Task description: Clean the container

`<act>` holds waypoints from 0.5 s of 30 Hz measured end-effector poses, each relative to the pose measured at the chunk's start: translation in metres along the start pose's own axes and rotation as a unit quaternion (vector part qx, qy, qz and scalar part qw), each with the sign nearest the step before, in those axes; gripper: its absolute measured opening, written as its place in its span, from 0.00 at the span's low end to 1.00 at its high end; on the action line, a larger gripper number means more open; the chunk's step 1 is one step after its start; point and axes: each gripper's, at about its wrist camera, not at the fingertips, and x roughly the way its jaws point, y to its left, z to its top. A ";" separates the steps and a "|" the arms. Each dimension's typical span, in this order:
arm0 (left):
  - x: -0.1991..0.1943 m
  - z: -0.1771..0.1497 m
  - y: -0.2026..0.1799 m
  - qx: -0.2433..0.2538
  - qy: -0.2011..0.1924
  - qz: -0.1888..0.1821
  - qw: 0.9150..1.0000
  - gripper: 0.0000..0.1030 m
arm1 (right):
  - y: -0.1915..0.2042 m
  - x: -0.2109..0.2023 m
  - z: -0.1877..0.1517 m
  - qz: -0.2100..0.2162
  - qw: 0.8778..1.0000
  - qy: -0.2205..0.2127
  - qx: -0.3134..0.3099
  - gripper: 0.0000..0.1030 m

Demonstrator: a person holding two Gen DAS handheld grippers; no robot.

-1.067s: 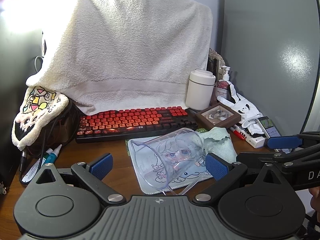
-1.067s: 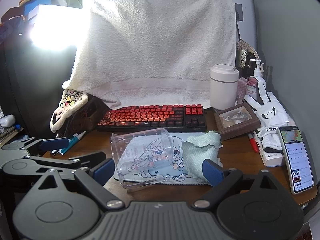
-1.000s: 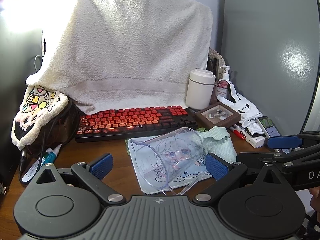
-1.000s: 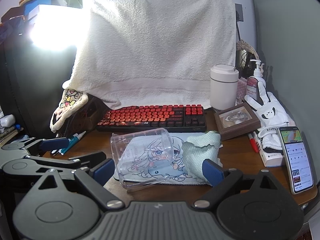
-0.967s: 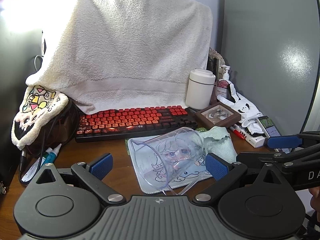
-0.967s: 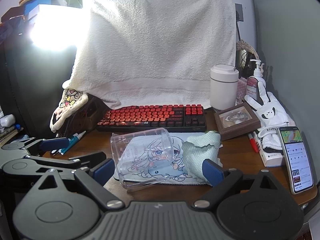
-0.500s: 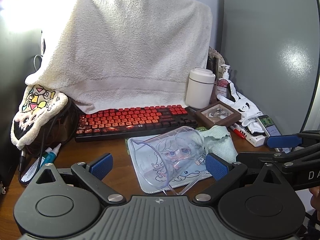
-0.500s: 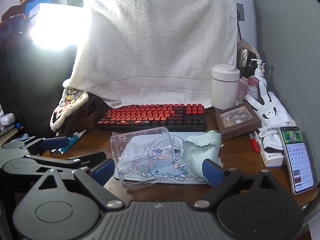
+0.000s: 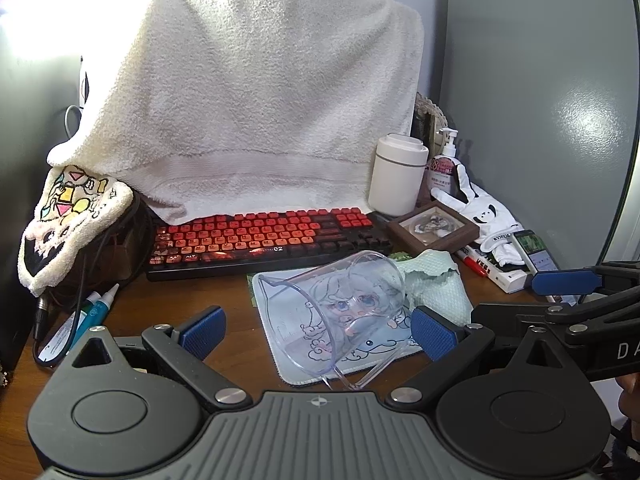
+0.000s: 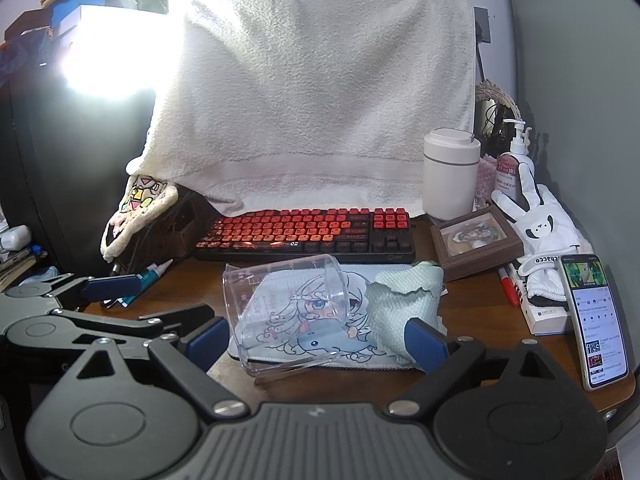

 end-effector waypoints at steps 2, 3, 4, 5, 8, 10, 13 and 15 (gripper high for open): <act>0.001 0.000 0.001 0.001 0.001 -0.001 1.000 0.97 | 0.000 0.000 0.000 -0.001 1.000 0.000 0.000 0.92; 0.002 0.000 0.001 0.001 0.001 -0.001 1.000 0.97 | 0.000 0.000 0.000 -0.001 1.000 0.000 0.000 0.92; 0.000 -0.001 0.000 0.002 0.001 -0.001 1.000 0.97 | 0.000 0.000 0.000 -0.001 1.000 0.000 0.000 0.92; -0.002 -0.003 -0.002 0.004 0.002 -0.001 1.000 0.97 | 0.000 0.000 0.000 -0.001 1.000 0.000 0.000 0.92; -0.001 -0.003 -0.002 0.006 0.002 -0.006 1.000 0.97 | 0.000 -0.001 -0.001 -0.001 1.000 -0.003 -0.001 0.92; -0.001 -0.003 0.000 0.006 0.002 -0.010 1.000 0.98 | -0.001 -0.001 -0.001 0.000 1.000 -0.005 -0.003 0.92; 0.000 -0.003 0.002 0.008 0.001 -0.016 1.000 0.99 | -0.002 -0.002 0.000 0.003 1.000 -0.009 -0.003 0.92; 0.000 -0.003 0.000 0.011 0.004 -0.021 1.000 0.99 | -0.002 -0.003 0.001 0.004 1.000 -0.011 -0.005 0.92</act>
